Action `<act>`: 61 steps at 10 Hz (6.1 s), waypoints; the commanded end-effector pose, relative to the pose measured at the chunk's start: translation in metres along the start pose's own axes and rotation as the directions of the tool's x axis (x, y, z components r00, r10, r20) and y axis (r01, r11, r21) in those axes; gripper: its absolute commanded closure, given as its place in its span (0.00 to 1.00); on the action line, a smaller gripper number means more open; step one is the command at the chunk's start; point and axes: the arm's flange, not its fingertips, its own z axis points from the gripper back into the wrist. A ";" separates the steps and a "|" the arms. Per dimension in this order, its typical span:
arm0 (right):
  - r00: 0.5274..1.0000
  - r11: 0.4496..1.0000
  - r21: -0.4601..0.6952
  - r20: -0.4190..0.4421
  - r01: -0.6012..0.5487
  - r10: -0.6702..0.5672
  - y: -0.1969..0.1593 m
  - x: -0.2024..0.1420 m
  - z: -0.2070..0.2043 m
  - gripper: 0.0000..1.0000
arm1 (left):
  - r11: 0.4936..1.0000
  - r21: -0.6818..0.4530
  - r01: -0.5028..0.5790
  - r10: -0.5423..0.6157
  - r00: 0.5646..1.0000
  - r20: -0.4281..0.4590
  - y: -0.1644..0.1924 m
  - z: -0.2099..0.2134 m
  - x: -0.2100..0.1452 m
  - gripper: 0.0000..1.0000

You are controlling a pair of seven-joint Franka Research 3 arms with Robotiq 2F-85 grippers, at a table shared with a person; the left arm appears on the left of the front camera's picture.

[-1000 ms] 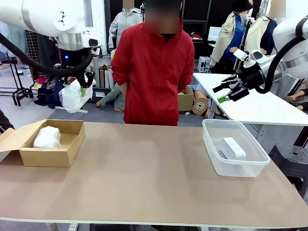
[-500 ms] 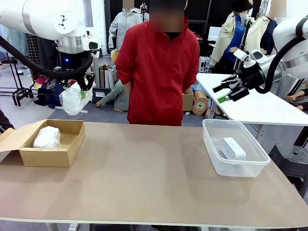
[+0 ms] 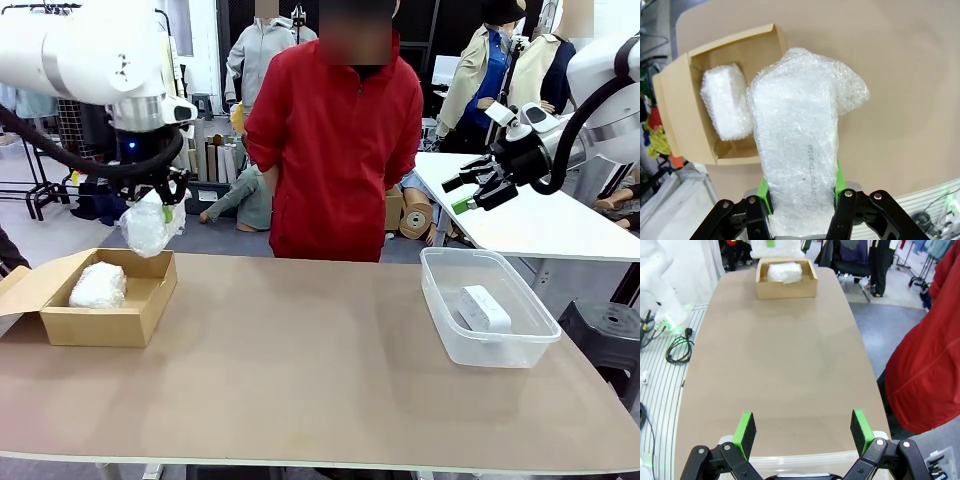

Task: Separate and place wrapped and unwrapped clocks.
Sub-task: If the picked Digital clock is wrapped, place it in the Package Box ; if not, place it in the Organizing box.

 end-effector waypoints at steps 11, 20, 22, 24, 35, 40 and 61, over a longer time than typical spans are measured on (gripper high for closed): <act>1.000 1.000 -0.007 0.003 -0.013 0.013 0.001 0.002 0.001 0.00 | 0.993 0.023 -0.116 0.115 0.992 0.060 0.069 -0.138 0.039 1.00; 1.000 1.000 -0.007 0.003 -0.013 0.013 0.001 0.002 0.001 0.00 | 0.993 0.065 -0.094 0.093 0.995 0.025 0.059 -0.158 -0.003 1.00; 1.000 1.000 -0.007 0.003 -0.013 0.013 0.001 0.002 0.001 0.00 | 0.995 0.047 -0.091 0.091 0.996 0.005 0.056 -0.166 -0.003 1.00; 1.000 1.000 -0.007 0.003 -0.013 0.013 0.001 0.002 0.001 0.00 | 0.995 0.038 -0.088 0.088 0.996 -0.006 0.051 -0.173 -0.002 1.00; 1.000 1.000 -0.007 0.003 -0.013 0.013 0.001 0.002 0.001 0.00 | 0.991 0.024 -0.130 0.131 0.991 -0.019 0.056 -0.171 -0.001 0.00; 1.000 1.000 -0.007 0.003 -0.013 0.013 0.001 0.002 0.001 0.00 | 0.989 -0.013 -0.145 0.145 0.989 -0.013 0.053 -0.121 0.002 0.00; 1.000 1.000 -0.007 0.003 -0.013 0.013 0.001 0.002 0.001 0.00 | 0.922 -0.298 0.248 -0.268 0.963 -0.027 0.082 -0.076 0.019 0.00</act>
